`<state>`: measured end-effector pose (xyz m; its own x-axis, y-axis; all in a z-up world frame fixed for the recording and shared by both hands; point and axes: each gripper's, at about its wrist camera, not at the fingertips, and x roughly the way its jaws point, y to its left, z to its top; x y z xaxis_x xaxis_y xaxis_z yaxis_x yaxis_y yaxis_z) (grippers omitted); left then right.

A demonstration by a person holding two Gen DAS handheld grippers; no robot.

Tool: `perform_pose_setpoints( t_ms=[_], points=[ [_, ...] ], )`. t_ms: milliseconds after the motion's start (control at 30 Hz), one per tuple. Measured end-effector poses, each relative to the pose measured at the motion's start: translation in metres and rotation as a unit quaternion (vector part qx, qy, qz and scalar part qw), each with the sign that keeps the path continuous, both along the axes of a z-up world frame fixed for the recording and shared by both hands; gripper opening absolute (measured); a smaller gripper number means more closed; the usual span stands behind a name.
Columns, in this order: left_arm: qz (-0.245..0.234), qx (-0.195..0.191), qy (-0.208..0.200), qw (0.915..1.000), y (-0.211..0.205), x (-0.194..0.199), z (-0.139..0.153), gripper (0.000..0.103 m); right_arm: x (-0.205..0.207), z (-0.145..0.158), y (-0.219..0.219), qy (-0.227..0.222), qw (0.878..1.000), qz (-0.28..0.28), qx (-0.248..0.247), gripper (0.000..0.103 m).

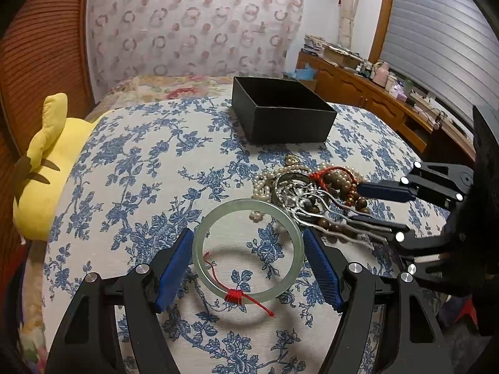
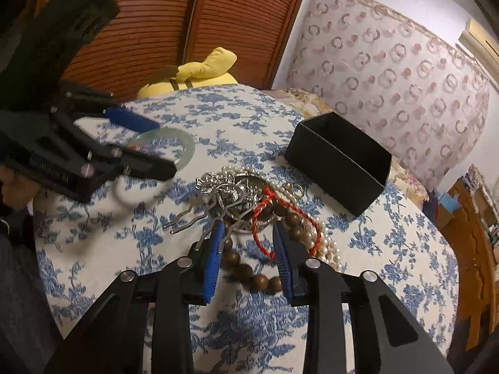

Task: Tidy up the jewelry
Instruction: 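Grasp the silver hair forks with the right gripper while the left holds the jade bangle, then carry the hair forks into the black box and open the right gripper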

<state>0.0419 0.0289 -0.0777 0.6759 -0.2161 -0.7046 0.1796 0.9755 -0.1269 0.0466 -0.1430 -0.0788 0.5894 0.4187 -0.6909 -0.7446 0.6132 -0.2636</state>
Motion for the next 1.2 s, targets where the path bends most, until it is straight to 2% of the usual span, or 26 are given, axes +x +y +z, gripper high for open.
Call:
perform_pose_setpoints(
  t_ms=[133,167,200,233,267,467,833,1200],
  points=[
    [0.002,-0.002,-0.001,1.0000,0.001,0.001,0.000,0.069,-0.004,-0.002,0.000,0.010,1.000,0.008,-0.007,0.034],
    [0.002,-0.002,-0.001,1.0000,0.002,0.001,0.000,0.069,-0.004,-0.001,0.000,0.014,1.000,0.010,-0.002,0.028],
    [0.002,-0.002,-0.001,1.0000,0.001,0.001,0.000,0.069,-0.005,-0.001,0.000,0.019,1.000,0.013,0.002,0.012],
    [0.002,-0.002,-0.001,1.0000,0.001,0.001,0.000,0.069,-0.005,0.000,0.000,0.023,1.000,0.015,0.005,0.006],
    [0.002,-0.002,-0.001,1.0000,0.001,0.001,0.000,0.069,-0.005,0.002,0.000,0.022,1.000,0.016,0.010,0.005],
    [0.003,-0.002,-0.001,1.0000,0.003,0.000,0.000,0.069,-0.007,0.012,0.004,0.034,0.998,0.031,0.032,0.003],
    [0.008,-0.003,-0.004,1.0000,0.005,0.001,0.002,0.069,-0.012,0.045,-0.004,0.025,0.996,0.042,0.081,0.002],
    [0.001,0.005,-0.024,0.9997,0.001,0.014,0.019,0.069,0.020,0.074,-0.025,0.027,0.989,0.022,0.144,0.003]
  ],
)
